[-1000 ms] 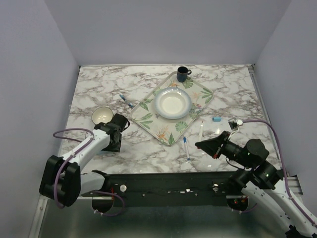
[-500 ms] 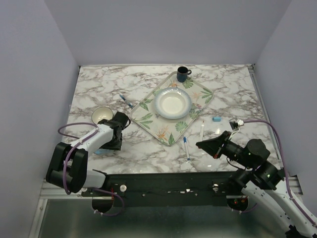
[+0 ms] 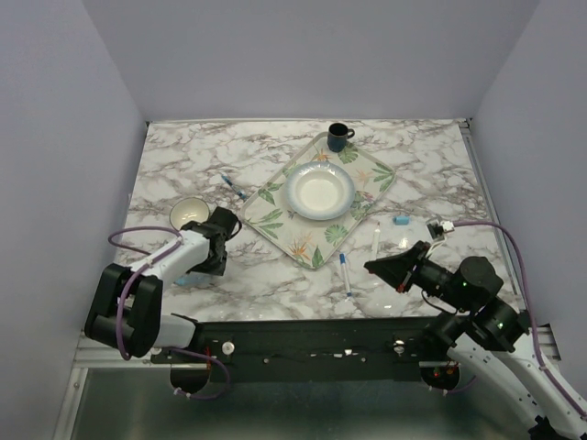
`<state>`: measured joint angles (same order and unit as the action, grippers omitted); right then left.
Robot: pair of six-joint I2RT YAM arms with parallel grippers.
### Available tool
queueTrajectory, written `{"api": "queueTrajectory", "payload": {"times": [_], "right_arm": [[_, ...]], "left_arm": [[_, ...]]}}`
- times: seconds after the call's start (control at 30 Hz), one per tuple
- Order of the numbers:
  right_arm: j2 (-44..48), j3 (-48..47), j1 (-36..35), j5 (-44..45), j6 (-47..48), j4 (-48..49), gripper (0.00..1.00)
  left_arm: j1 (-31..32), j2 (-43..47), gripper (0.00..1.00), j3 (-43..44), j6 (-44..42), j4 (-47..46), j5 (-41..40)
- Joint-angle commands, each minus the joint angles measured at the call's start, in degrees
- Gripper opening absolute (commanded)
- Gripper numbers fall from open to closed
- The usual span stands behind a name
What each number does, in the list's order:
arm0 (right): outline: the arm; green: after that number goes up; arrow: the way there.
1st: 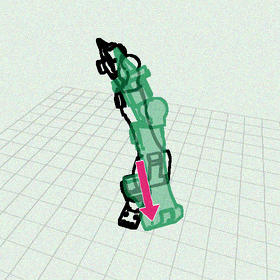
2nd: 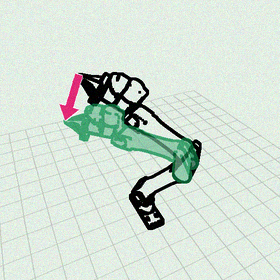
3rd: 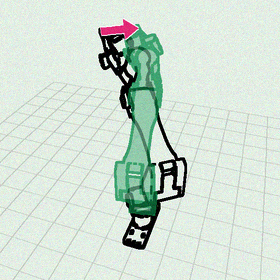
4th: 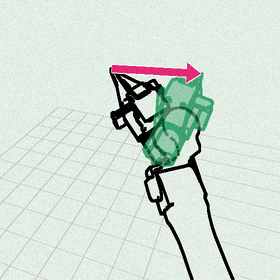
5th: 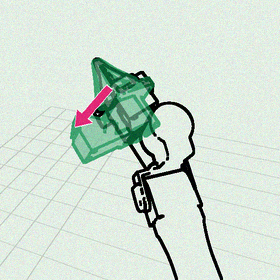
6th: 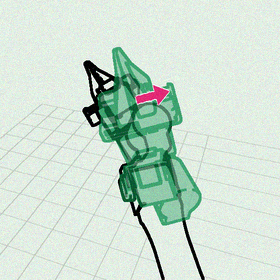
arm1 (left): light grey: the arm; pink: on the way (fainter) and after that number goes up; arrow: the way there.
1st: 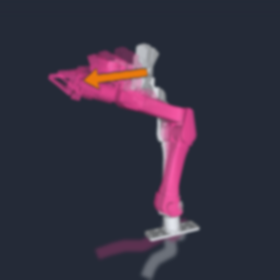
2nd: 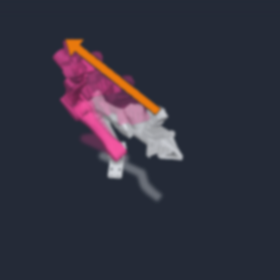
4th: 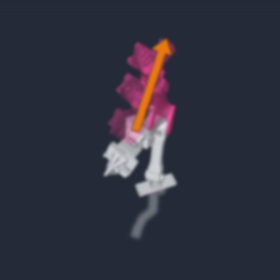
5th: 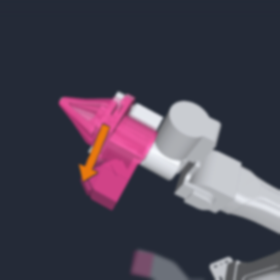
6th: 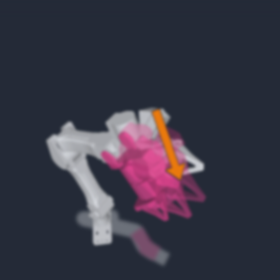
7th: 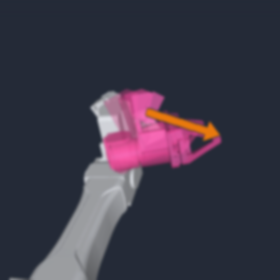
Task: Insert the pens into the pen caps
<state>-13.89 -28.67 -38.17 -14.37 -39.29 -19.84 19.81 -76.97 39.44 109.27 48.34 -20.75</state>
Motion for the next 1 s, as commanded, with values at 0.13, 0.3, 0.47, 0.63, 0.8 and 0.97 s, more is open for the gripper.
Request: {"api": "queueTrajectory", "payload": {"times": [0.13, 0.3, 0.47, 0.63, 0.8, 0.97], "right_arm": [[-1.05, -2.18, -0.15, 0.75, 0.62, -0.47, 0.01], [-2.19, 0.36, -0.15, -2.06, -0.61, 2.94, 0.01], [-7.70, 5.45, -0.15, -9.00, -3.16, 11.12, 0.01], [-17.47, 8.45, -0.23, -15.42, -6.67, 24.91, 0.01], [-26.87, 8.89, -4.35, -14.46, -7.73, 33.88, 0.01], [-37.15, 5.64, -11.21, -9.20, -7.38, 38.72, 0.01]], "left_arm": [[0.92, 5.24, 0.00, -1.38, -6.70, -3.33, 3.53], [4.35, 12.80, 0.00, 0.11, -13.45, -5.53, 2.47], [5.41, 19.12, 0.00, -0.32, -28.57, -24.39, 12.62], [5.85, 22.21, 0.00, -3.49, -36.67, -48.02, 27.32], [6.90, 23.09, 0.00, -4.02, -39.48, -59.39, 37.60], [8.57, 23.79, 0.00, -7.43, -38.53, -69.50, 43.86]]}}
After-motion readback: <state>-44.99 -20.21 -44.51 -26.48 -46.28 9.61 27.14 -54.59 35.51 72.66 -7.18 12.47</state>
